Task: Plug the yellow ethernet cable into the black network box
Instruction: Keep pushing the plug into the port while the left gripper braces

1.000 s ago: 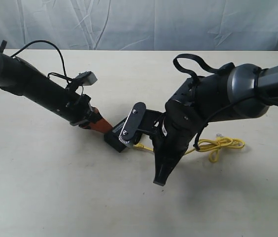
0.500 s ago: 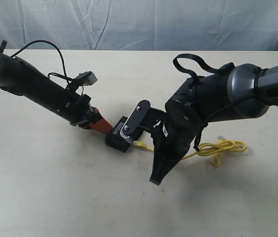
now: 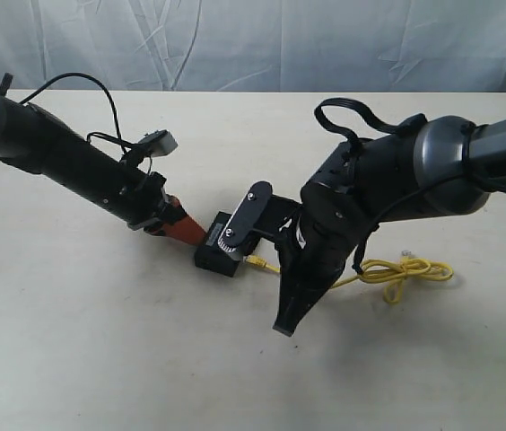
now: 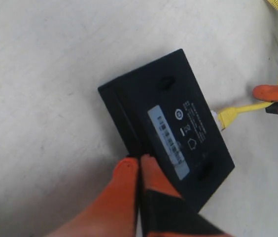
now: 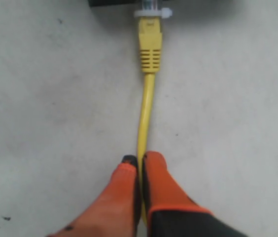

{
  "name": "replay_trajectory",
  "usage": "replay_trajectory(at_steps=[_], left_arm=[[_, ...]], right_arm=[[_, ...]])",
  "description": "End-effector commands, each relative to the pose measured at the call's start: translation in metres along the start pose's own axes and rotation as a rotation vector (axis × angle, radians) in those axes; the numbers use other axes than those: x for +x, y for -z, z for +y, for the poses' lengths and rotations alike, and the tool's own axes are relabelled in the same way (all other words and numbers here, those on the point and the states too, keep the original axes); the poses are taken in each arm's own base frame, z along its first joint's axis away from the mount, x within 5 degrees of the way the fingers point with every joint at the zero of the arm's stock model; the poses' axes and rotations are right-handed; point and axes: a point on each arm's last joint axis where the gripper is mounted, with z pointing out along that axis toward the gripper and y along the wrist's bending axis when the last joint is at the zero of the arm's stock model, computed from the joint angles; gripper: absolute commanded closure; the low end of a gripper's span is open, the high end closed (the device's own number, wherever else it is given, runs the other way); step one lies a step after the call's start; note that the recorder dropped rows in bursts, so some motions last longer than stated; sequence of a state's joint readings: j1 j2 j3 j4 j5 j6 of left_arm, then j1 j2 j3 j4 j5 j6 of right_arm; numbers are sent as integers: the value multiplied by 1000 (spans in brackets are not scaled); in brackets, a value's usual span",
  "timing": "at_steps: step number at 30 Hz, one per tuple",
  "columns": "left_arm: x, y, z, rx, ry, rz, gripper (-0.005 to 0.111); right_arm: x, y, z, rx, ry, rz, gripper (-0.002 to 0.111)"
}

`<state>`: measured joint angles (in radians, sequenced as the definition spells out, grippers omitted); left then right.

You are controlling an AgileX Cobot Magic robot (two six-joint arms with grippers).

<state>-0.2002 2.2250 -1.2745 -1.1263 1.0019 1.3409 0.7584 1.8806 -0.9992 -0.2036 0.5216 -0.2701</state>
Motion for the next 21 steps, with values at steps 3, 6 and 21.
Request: replay_trajectory(at_steps=[3, 6, 21], left_arm=[[1, -2, -1, 16, 5, 3, 107], [1, -2, -1, 16, 5, 3, 107], [1, -2, -1, 16, 5, 3, 107]], right_arm=[[-4, 1, -2, 13, 27, -44, 109], [-7, 1, -2, 16, 15, -76, 109], [-13, 2, -1, 5, -39, -134, 109]])
